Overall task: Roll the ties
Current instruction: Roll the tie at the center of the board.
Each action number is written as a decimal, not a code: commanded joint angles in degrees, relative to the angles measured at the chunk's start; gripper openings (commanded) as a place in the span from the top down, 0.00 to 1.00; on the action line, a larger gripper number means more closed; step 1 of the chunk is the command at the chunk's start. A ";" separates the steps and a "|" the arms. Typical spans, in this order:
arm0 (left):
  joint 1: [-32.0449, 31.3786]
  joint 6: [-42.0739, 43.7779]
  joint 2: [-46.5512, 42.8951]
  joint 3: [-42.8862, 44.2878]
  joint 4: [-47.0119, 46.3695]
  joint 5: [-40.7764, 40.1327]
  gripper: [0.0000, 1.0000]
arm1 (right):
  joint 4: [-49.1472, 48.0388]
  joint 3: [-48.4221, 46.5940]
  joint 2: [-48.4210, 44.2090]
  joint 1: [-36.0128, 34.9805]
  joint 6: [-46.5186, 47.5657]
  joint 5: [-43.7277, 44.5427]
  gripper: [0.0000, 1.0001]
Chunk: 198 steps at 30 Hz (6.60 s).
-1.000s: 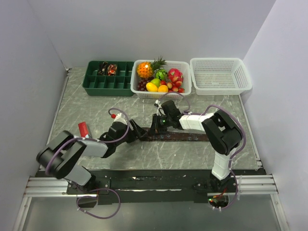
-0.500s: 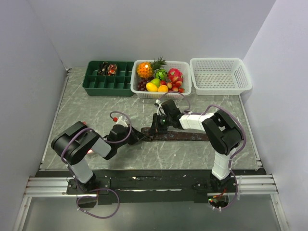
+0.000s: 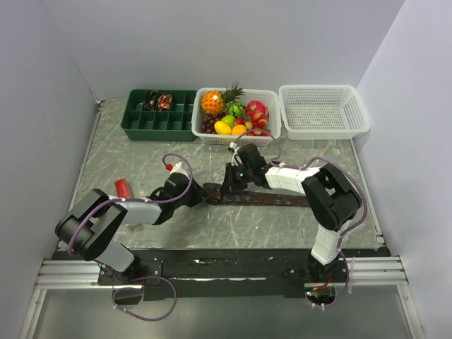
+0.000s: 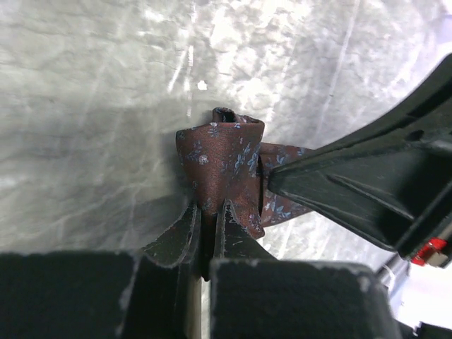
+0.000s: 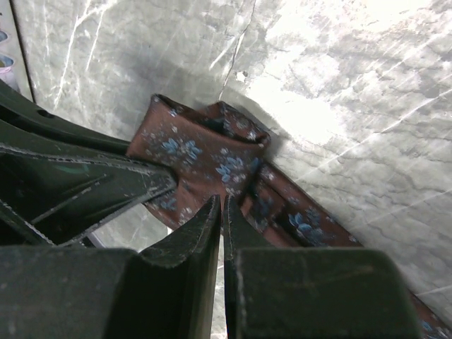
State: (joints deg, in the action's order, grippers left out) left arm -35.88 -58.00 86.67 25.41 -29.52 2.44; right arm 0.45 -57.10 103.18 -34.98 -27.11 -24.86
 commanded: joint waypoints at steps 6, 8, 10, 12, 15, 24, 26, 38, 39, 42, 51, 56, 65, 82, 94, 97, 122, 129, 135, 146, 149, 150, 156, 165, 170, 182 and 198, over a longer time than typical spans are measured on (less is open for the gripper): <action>-0.51 6.75 -3.09 5.61 13.16 -6.21 0.99 | -0.27 -1.43 -0.35 0.09 0.75 0.96 0.87; -0.94 7.54 -3.44 6.67 15.26 -7.35 0.99 | -0.19 -1.61 0.44 0.00 0.57 1.04 0.87; -1.47 8.25 -3.79 7.98 16.77 -9.19 0.99 | -0.18 -1.96 0.89 -0.35 0.31 0.87 0.87; -2.18 8.86 -3.97 8.78 18.70 -9.73 0.99 | -0.18 -2.57 1.50 -0.79 0.13 0.87 0.87; -3.05 9.04 -4.06 9.66 19.58 -10.17 0.99 | -1.85 -2.93 2.55 -1.40 -0.39 1.57 0.87; -5.87 10.36 -3.88 12.12 21.69 -12.72 0.91 | -1.15 -5.30 6.51 -2.98 -0.75 2.36 0.88; -6.74 10.88 -4.06 12.91 22.31 -13.24 0.89 | -0.80 -5.65 6.86 -3.25 -0.83 2.63 0.88; -9.65 11.33 -3.79 16.60 22.05 -14.22 0.64 | -2.72 -4.86 6.60 -3.34 -1.80 0.44 0.88; -9.65 11.24 -3.88 16.52 21.18 -14.21 0.63 | -3.17 -4.69 6.51 -3.43 -1.98 0.08 0.87; -9.74 10.98 -4.84 15.55 19.07 -14.04 0.63 | -4.31 -3.90 5.90 -3.43 -2.59 -0.89 0.88; -9.82 11.33 -6.17 12.39 12.65 -11.50 0.60 | -4.93 -1.26 3.00 -2.99 -3.30 -1.42 0.88; -10.44 11.77 -5.11 11.77 11.59 -9.47 0.61 | -4.84 0.15 1.85 -2.81 -3.12 -0.36 0.88; -13.60 15.72 -6.25 9.66 11.94 -13.24 0.63 | -4.93 0.15 1.50 -2.81 -3.65 -0.63 0.88; -15.71 20.11 -6.34 8.78 13.70 -17.82 0.64 | 5.78 -3.36 -3.24 -2.72 0.74 4.38 0.87; -17.03 21.00 -4.41 10.45 12.91 -17.03 0.57 | 10.81 -1.44 -12.38 1.22 3.21 9.31 0.87; -17.38 20.73 -3.27 10.89 11.86 -16.33 0.51 | 8.62 0.76 -14.84 2.90 3.29 6.33 0.87; -18.26 20.73 3.59 14.14 5.61 -10.44 0.49 | 3.07 4.72 -5.19 5.10 4.79 -1.86 0.87; -18.26 19.77 2.28 14.05 7.27 -12.36 0.48 | 3.33 4.46 -2.63 5.01 5.14 1.30 0.88; -15.55 15.20 -2.91 13.71 13.78 -16.15 0.39 | 4.21 4.89 -3.95 5.01 5.49 2.27 0.88; -5.08 5.62 -3.53 6.59 8.53 -0.69 0.36 | 4.03 5.68 -4.48 5.01 5.32 2.28 0.88; -4.90 3.95 -0.46 6.67 6.50 2.83 0.37 | 4.03 6.04 -4.74 4.92 5.32 2.36 0.88; -4.90 2.64 0.33 6.50 3.97 4.92 0.37 | 3.95 6.12 -4.83 4.92 5.32 2.36 0.88; -4.90 -2.12 5.52 4.74 -5.36 8.81 0.38 | 3.77 7.18 -5.97 5.01 5.14 2.63 0.88; -4.82 -4.58 11.32 3.16 -13.36 7.41 0.47 | 2.72 8.32 -6.23 4.49 4.79 1.92 0.88; -4.82 -4.58 13.17 2.28 -17.42 7.41 0.78 | 2.19 8.32 -6.32 4.31 4.44 1.66 0.88; -4.99 6.22 4.65 8.51 5.42 -0.15 0.99 | 2.36 7.71 -9.66 4.31 4.09 2.63 0.88; -8.24 11.33 3.15 16.95 20.73 -8.23 0.99 | 2.36 5.08 -4.92 1.68 3.29 3.68 0.88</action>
State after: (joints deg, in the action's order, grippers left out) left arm -43.11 -48.88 90.37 39.27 -13.04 -2.00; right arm 3.14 -49.52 96.55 -32.03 -23.46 -22.44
